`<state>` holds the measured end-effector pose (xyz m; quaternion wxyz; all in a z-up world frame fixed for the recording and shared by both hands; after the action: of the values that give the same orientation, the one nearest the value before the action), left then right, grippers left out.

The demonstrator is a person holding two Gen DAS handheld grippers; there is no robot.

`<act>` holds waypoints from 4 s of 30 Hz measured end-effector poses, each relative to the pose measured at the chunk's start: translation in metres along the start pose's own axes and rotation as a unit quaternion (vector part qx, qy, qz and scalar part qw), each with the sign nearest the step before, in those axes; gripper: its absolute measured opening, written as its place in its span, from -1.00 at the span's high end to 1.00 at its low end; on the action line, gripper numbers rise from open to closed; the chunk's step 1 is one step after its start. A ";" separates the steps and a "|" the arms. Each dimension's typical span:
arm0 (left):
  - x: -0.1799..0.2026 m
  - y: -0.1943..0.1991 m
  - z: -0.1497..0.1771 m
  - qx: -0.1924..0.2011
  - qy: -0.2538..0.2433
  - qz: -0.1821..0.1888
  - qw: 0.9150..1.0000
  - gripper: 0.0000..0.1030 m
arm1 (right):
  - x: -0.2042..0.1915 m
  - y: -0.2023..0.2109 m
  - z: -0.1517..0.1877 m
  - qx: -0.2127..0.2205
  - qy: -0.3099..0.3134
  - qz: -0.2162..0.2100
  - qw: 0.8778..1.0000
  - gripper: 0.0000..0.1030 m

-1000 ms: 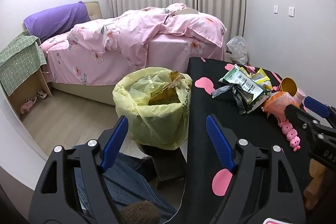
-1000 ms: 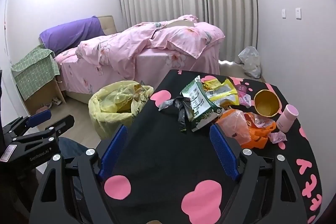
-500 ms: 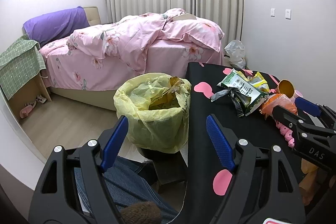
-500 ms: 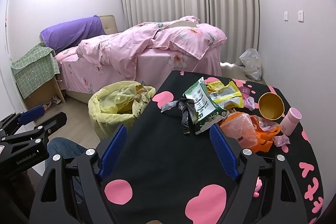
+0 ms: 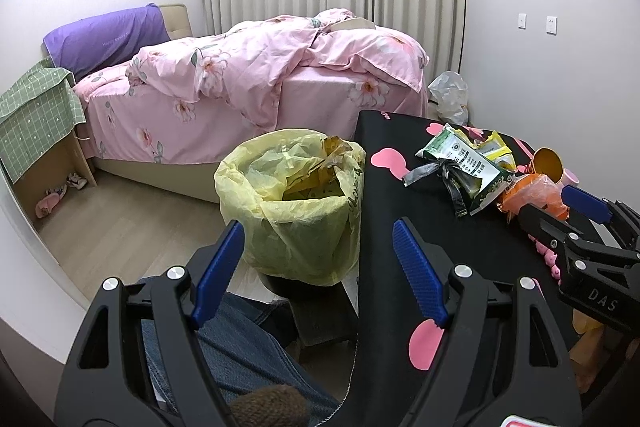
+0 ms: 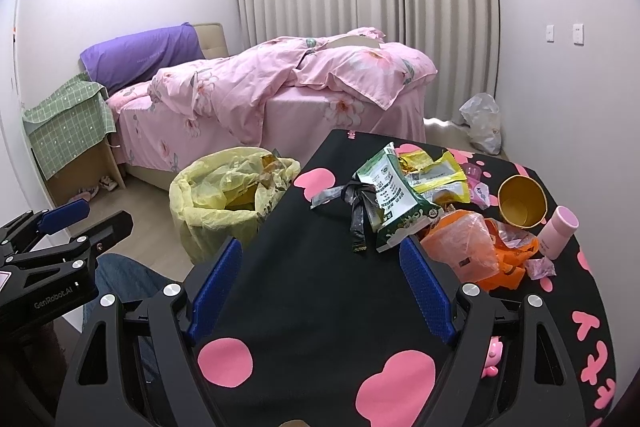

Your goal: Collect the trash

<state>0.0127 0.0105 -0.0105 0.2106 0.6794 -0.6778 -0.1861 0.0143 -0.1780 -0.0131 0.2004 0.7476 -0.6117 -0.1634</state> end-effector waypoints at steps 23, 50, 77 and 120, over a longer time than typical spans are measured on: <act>-0.001 -0.004 0.000 -0.001 0.001 -0.001 1.000 -0.42 | 0.001 0.000 0.002 0.000 -0.002 -0.006 1.000 -0.51; -0.003 -0.003 0.001 0.002 0.002 -0.002 1.000 -0.42 | 0.002 -0.001 0.003 -0.002 -0.004 -0.007 1.000 -0.51; 0.104 -0.102 -0.032 -0.053 -0.020 0.195 0.979 -0.50 | 0.166 0.018 0.030 -0.009 -0.058 0.143 0.988 -0.51; 0.117 -0.172 -0.026 -0.171 -0.009 0.262 0.950 0.59 | 0.224 -0.135 -0.034 -0.068 0.073 0.180 0.979 -0.50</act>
<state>0.1728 -0.1064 -0.0774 0.3585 0.4302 -0.7918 -0.2437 0.1895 -0.3707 -0.0509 0.3213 0.6202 -0.7070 -0.1108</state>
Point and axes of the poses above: each gripper's, at about its wrist camera, not at the fingertips, and y roughly against the way its jaws point, x to its right, z to its underside, the point moved 2 cm from there along -y, roughly the way its jaws point, and after that the axes turned 3 degrees about y, right-handed, at the moved point
